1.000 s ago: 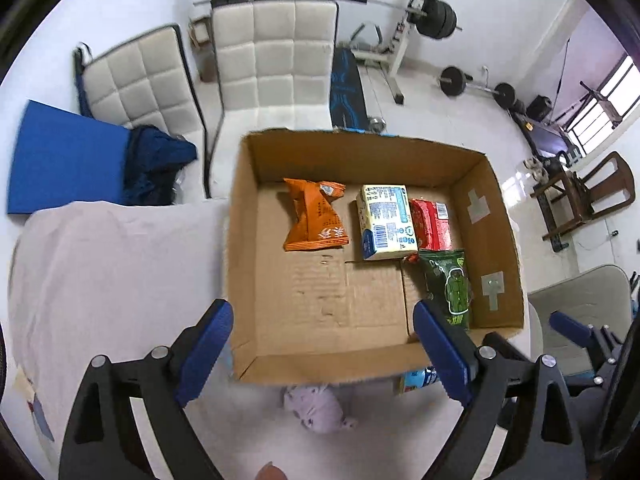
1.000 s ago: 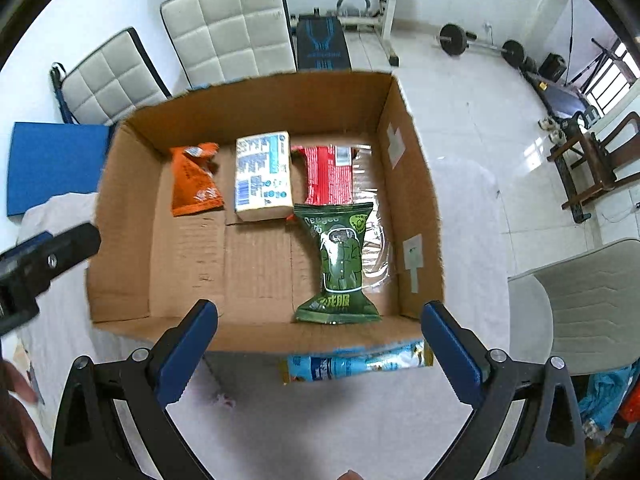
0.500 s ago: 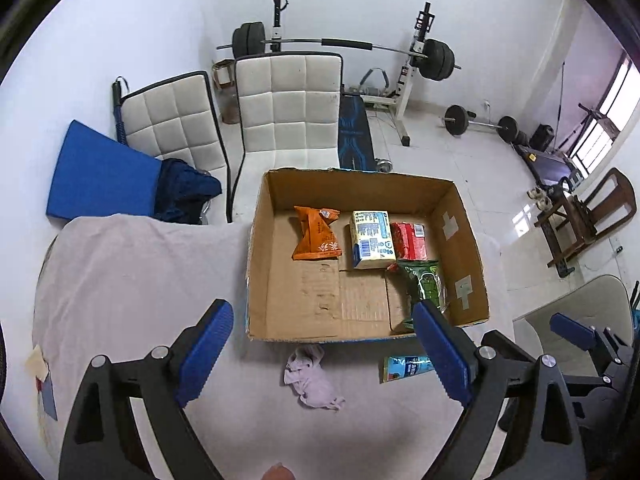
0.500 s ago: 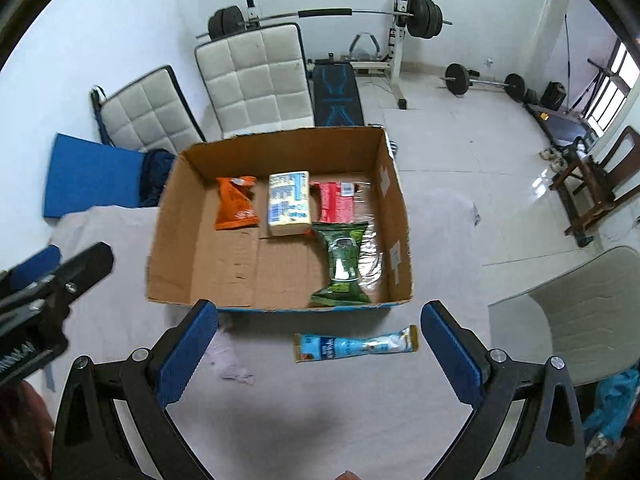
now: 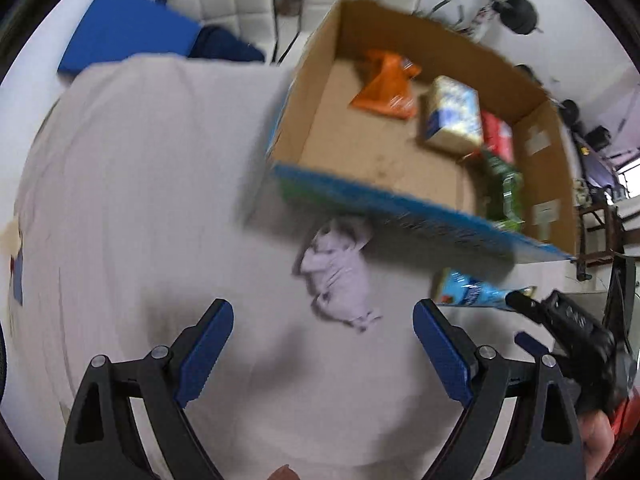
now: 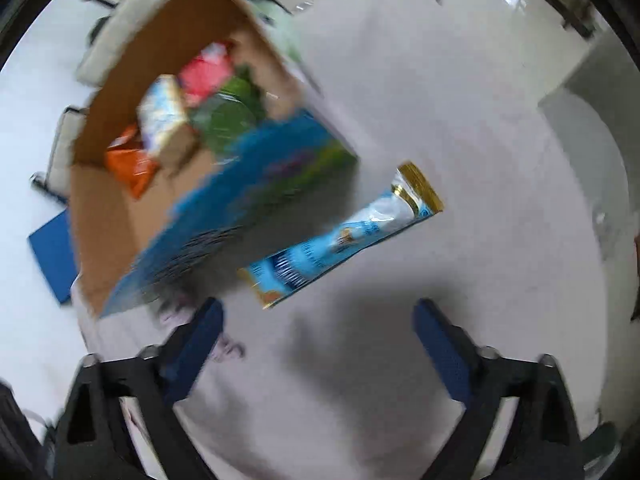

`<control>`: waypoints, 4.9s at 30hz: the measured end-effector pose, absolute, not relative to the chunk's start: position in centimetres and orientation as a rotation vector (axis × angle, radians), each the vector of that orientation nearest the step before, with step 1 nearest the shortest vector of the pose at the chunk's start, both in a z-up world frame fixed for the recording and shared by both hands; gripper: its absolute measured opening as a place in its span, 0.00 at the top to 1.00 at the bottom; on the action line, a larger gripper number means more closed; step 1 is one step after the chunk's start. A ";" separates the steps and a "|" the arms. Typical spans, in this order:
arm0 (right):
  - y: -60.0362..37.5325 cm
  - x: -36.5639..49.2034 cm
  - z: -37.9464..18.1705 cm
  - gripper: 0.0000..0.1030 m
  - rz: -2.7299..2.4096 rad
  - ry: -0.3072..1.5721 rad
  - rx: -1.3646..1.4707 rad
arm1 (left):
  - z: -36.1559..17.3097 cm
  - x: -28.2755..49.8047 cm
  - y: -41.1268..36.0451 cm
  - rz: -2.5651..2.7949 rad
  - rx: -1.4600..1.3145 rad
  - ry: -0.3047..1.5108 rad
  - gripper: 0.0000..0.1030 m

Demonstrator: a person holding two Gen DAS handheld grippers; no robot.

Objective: Organize soft objects
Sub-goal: 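Grasp the lilac cloth with the left tool while the right tool grasps the blue milk tube, then carry the cloth with the left tool while the right tool carries the tube into the box, then open both tools to release the cloth and tube into the box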

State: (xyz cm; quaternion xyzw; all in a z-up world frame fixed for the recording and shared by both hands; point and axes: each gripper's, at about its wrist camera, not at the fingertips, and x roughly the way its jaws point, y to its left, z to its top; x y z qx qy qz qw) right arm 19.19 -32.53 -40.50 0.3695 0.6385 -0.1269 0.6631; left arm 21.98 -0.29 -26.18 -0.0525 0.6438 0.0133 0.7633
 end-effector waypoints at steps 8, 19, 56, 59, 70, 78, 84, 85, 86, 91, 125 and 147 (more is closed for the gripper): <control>-32.5 20.4 -44.3 0.35 -0.391 1.351 0.918 | -29.2 22.1 0.9 0.093 -0.118 1.447 0.10; -32.3 18.8 -45.0 0.76 -0.286 1.694 0.454 | -34.7 25.4 -1.1 0.042 -0.089 1.555 0.10; -20.3 10.1 -44.9 0.82 -0.124 1.799 0.083 | -38.8 11.9 -7.3 -0.122 0.161 1.604 0.65; -19.2 9.7 -44.0 0.86 -0.103 1.797 0.082 | -37.1 10.8 -8.1 -0.154 0.149 1.586 0.65; -18.2 10.4 -33.0 0.87 0.025 1.614 0.103 | -25.0 11.0 -8.5 -0.219 0.068 1.372 0.66; -19.0 12.8 -24.9 0.87 0.101 1.478 0.141 | -16.4 15.6 -7.1 -0.254 -0.008 1.239 0.65; -20.2 18.9 -20.3 0.87 0.133 1.387 0.199 | -14.9 22.0 -5.9 -0.261 -0.068 1.209 0.66; -20.4 20.1 -20.2 0.87 0.135 1.370 0.215 | -15.0 23.3 -5.7 -0.258 -0.074 1.208 0.66; -20.5 20.9 -20.0 0.87 0.137 1.361 0.227 | -15.1 24.1 -5.5 -0.253 -0.080 1.210 0.66; -20.5 26.2 -21.1 0.87 0.141 1.335 0.309 | -16.7 29.9 -4.4 -0.235 -0.127 1.265 0.66; -18.5 42.1 -42.2 0.77 0.204 1.607 0.300 | -31.2 39.9 -3.0 -0.138 -0.215 1.655 0.56; -24.5 35.2 -37.2 0.40 -0.034 1.507 0.129 | -25.1 33.8 -4.2 -0.045 0.045 1.402 0.28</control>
